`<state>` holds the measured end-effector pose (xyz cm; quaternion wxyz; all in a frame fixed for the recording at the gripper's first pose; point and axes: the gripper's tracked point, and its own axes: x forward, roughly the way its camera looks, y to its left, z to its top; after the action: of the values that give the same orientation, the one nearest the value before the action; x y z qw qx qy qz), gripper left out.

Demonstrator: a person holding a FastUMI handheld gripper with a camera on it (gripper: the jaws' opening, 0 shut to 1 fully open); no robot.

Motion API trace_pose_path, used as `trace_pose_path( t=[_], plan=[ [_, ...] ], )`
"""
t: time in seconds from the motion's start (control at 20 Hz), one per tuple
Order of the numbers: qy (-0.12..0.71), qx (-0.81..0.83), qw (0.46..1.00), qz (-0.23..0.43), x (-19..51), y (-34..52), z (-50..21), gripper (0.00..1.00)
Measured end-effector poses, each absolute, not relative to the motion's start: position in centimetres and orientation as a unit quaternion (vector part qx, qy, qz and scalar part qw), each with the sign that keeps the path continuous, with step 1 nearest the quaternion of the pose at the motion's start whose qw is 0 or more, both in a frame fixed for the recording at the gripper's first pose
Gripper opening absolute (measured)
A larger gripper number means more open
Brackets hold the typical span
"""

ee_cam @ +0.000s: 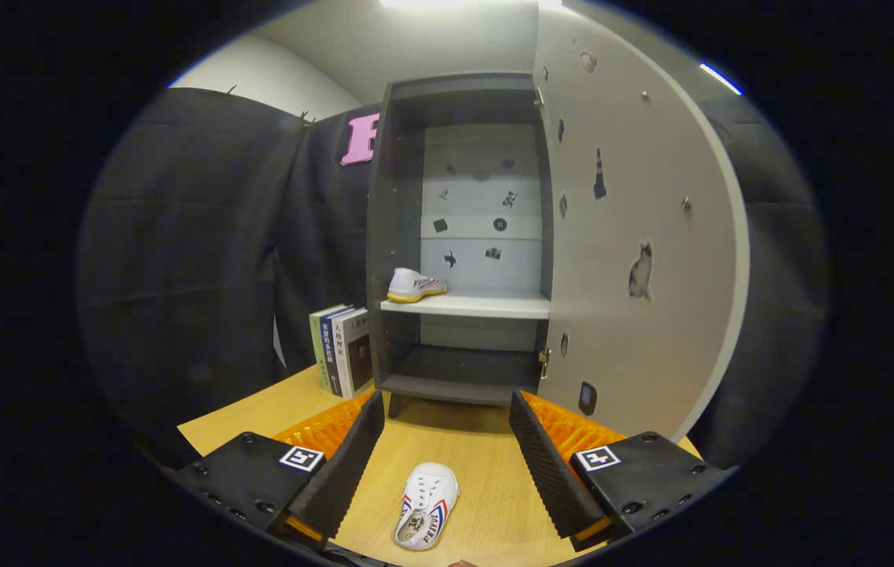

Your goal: Open the shoe cabinet door, grab the shoes and put them into the shoe cabinet, then close the shoe cabinet door.

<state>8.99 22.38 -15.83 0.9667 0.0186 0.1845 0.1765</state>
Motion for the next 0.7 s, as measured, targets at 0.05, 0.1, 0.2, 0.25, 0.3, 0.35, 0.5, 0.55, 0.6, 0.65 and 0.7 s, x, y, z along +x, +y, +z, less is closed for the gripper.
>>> trace_pose_path(
  t=[0.05, 0.1, 0.2, 0.25, 0.3, 0.35, 0.5, 0.55, 0.6, 0.65, 0.7],
  plan=[
    [0.203, 0.019, 0.962, 0.179, 9.0, 22.8, -17.5, 1.0],
    [0.221, 0.02, 0.958, 0.183, 9.0, 23.2, -19.0, 1.0],
    [0.249, 0.021, 0.95, 0.187, 9.3, 24.1, -21.5, 1.0],
    [0.262, 0.019, 0.946, 0.189, 9.5, 24.4, -22.7, 1.0],
    [0.273, 0.017, 0.943, 0.19, 9.6, 24.8, -23.7, 1.0],
    [0.285, 0.016, 0.939, 0.192, 9.6, 25.3, -24.8, 1.0],
    [0.319, 0.009, 0.927, 0.199, 9.3, 26.5, -27.7, 1.0],
    [0.33, 0.008, 0.922, 0.201, 9.2, 26.9, -28.6, 1.0],
    [0.343, 0.006, 0.917, 0.203, 9.0, 27.2, -29.7, 1.0],
    [0.358, 0.004, 0.912, 0.203, 8.8, 27.6, -30.8, 1.0],
    [0.374, 0.003, 0.905, 0.203, 8.5, 27.9, -32.0, 1.0]
  ],
)
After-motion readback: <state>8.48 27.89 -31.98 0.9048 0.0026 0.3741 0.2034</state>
